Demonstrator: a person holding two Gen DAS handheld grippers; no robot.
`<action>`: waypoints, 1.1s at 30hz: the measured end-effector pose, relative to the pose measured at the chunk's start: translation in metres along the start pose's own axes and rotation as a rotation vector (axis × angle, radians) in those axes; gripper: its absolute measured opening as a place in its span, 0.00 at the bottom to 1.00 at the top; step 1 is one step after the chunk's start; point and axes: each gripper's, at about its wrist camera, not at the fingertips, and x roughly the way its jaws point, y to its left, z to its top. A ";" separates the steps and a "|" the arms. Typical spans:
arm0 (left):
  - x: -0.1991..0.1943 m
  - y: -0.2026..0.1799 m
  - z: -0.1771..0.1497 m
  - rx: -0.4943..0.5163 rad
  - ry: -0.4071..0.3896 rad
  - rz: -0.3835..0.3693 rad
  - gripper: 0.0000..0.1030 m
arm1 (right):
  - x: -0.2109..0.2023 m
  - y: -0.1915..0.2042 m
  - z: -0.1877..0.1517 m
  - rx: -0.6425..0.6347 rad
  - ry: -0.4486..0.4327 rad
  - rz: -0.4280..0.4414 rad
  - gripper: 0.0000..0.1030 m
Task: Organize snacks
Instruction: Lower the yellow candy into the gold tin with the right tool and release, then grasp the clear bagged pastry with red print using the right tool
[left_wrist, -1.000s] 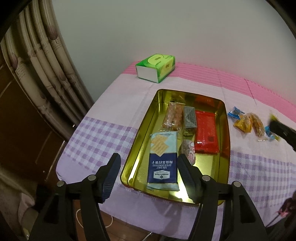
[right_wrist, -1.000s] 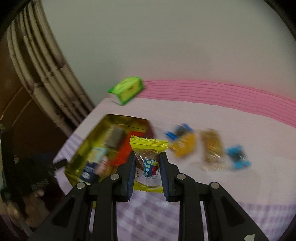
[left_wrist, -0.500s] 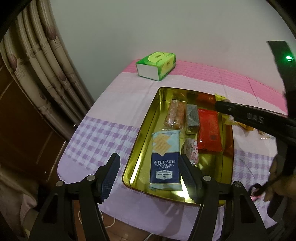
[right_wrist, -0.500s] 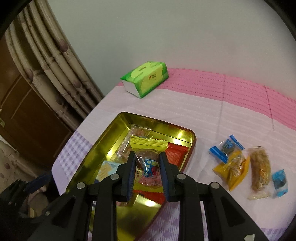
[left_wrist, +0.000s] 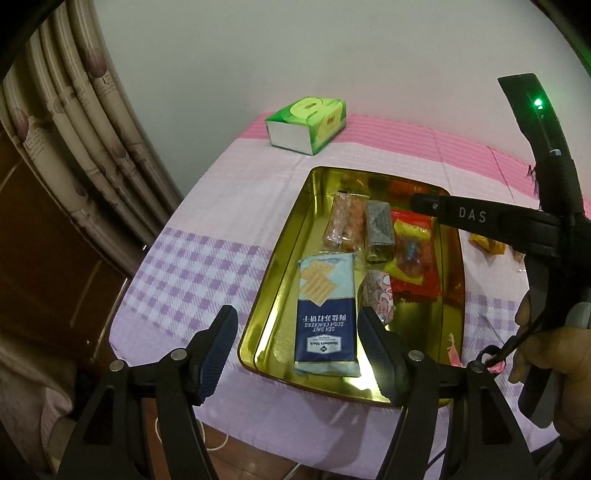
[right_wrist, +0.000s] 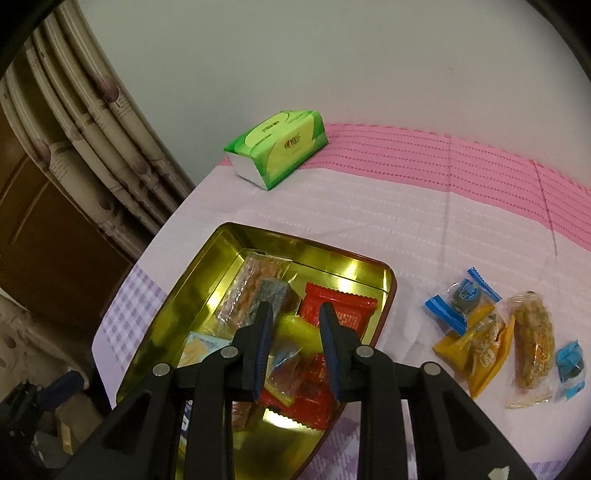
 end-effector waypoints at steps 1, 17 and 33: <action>0.000 0.000 0.000 -0.001 0.001 -0.001 0.66 | -0.001 0.000 0.000 0.000 -0.002 0.001 0.25; 0.001 -0.009 -0.004 0.041 0.001 0.014 0.67 | -0.085 -0.058 -0.059 0.092 -0.158 -0.003 0.31; -0.007 -0.029 -0.009 0.109 -0.034 0.009 0.67 | -0.115 -0.152 -0.106 0.166 -0.156 -0.149 0.31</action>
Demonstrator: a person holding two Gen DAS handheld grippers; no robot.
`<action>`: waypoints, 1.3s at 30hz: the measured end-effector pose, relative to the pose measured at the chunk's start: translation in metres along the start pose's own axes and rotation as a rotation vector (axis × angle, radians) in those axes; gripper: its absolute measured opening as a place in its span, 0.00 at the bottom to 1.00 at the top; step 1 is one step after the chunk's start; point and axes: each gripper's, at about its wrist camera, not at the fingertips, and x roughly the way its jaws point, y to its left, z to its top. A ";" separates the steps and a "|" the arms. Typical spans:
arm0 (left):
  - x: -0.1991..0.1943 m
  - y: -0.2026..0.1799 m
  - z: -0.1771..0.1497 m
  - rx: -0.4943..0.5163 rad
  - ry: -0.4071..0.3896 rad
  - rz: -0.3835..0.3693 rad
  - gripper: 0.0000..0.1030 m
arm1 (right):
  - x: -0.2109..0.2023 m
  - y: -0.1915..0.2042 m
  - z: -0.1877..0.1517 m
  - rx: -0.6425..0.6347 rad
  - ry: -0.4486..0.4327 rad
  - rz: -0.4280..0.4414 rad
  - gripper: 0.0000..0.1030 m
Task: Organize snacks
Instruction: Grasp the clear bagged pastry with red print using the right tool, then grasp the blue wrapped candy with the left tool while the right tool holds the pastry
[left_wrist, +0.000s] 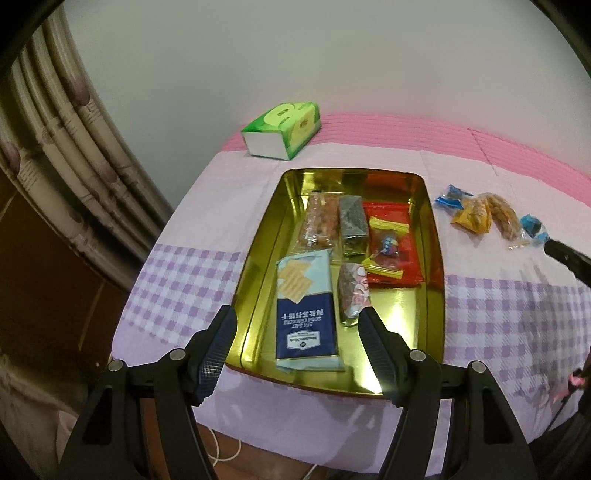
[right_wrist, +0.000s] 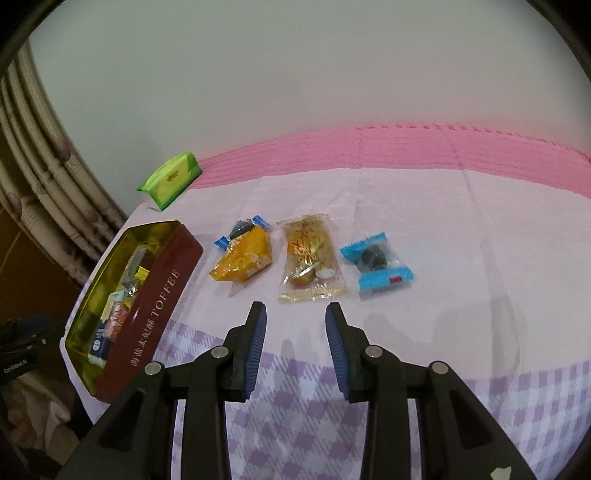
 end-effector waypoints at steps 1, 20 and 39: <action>0.000 -0.002 0.000 0.007 -0.002 0.002 0.67 | 0.001 0.001 0.003 -0.011 -0.001 0.000 0.32; 0.013 -0.021 -0.002 0.093 0.023 0.004 0.68 | 0.113 0.021 0.065 -0.355 0.251 -0.127 0.34; -0.031 -0.065 -0.009 0.219 -0.028 -0.247 0.68 | -0.074 -0.108 -0.011 -0.063 0.090 -0.262 0.35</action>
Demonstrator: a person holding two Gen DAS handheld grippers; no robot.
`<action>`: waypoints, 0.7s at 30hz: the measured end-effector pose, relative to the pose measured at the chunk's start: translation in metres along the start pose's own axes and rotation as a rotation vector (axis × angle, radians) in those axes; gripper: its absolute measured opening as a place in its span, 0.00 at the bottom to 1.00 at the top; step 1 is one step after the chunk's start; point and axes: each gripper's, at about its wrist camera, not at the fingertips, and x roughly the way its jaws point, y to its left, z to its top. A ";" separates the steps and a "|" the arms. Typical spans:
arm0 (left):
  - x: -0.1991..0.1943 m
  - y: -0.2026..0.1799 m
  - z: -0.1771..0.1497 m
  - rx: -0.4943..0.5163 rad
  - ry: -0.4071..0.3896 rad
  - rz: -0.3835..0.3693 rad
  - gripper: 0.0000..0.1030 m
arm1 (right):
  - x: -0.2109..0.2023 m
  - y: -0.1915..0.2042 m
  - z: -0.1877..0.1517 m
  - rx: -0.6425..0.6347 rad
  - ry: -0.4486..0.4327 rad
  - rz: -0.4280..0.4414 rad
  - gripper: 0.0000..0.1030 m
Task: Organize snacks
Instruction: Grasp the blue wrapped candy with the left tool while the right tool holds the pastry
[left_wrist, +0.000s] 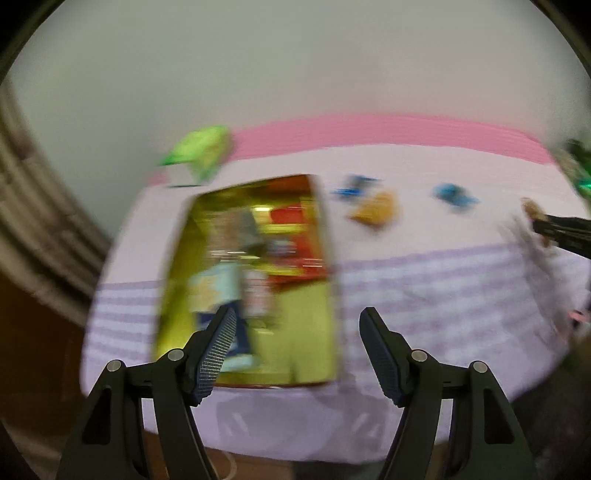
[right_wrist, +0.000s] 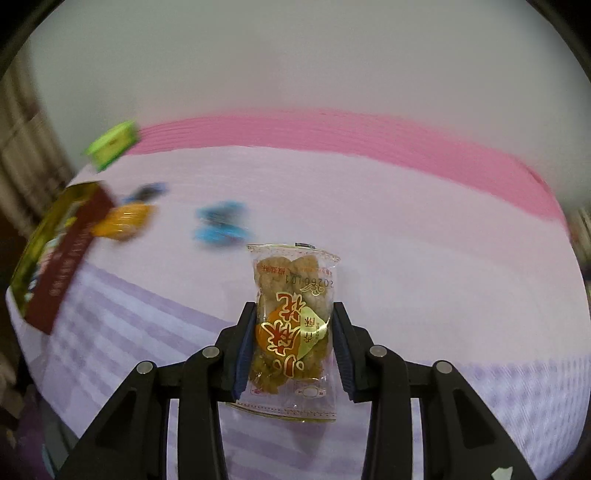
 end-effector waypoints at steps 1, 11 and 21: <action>0.000 -0.007 0.004 0.008 0.008 -0.036 0.68 | -0.002 -0.017 -0.006 0.021 0.000 -0.024 0.35; 0.050 -0.095 0.104 -0.005 0.141 -0.347 0.68 | -0.003 -0.092 -0.038 0.168 -0.044 -0.095 0.35; 0.157 -0.147 0.170 -0.143 0.320 -0.362 0.68 | 0.016 -0.099 -0.046 0.253 -0.107 -0.046 0.36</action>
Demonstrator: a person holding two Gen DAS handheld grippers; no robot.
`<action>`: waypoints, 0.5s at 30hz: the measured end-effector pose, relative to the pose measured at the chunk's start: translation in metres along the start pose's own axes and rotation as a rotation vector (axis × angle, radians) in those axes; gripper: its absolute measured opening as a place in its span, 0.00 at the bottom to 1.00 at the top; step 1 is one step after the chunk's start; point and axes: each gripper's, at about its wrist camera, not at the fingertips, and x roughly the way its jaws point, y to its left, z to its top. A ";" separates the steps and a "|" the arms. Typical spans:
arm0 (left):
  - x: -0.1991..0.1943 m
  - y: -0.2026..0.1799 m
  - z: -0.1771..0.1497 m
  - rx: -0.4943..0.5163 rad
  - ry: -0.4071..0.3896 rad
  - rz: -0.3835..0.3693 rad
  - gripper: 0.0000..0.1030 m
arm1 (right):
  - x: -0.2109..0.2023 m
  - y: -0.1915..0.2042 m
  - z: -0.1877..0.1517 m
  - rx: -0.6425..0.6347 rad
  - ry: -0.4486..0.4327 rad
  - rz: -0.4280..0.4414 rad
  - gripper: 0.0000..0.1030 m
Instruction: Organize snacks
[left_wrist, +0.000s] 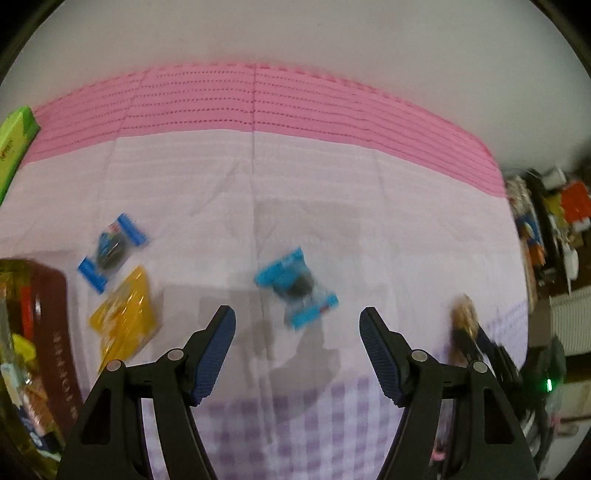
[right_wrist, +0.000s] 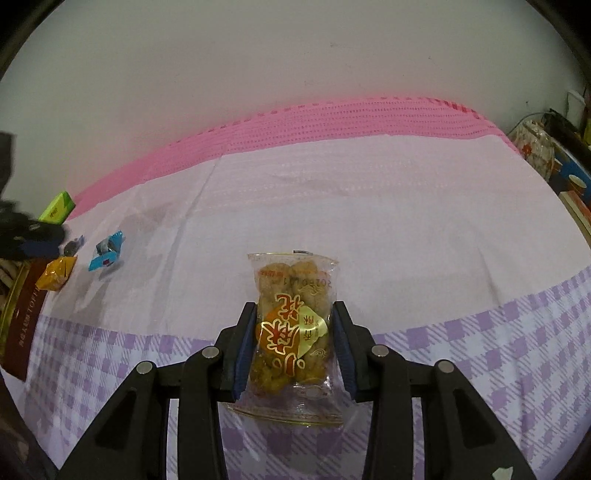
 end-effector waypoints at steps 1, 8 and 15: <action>0.007 -0.001 0.004 -0.014 0.008 0.006 0.68 | 0.000 0.000 0.000 0.000 -0.004 0.003 0.37; 0.040 -0.012 0.016 -0.049 0.028 0.079 0.54 | 0.004 0.001 0.000 0.005 -0.013 0.039 0.37; 0.047 -0.019 0.004 -0.048 0.011 0.089 0.36 | 0.003 0.000 -0.001 0.010 -0.015 0.050 0.39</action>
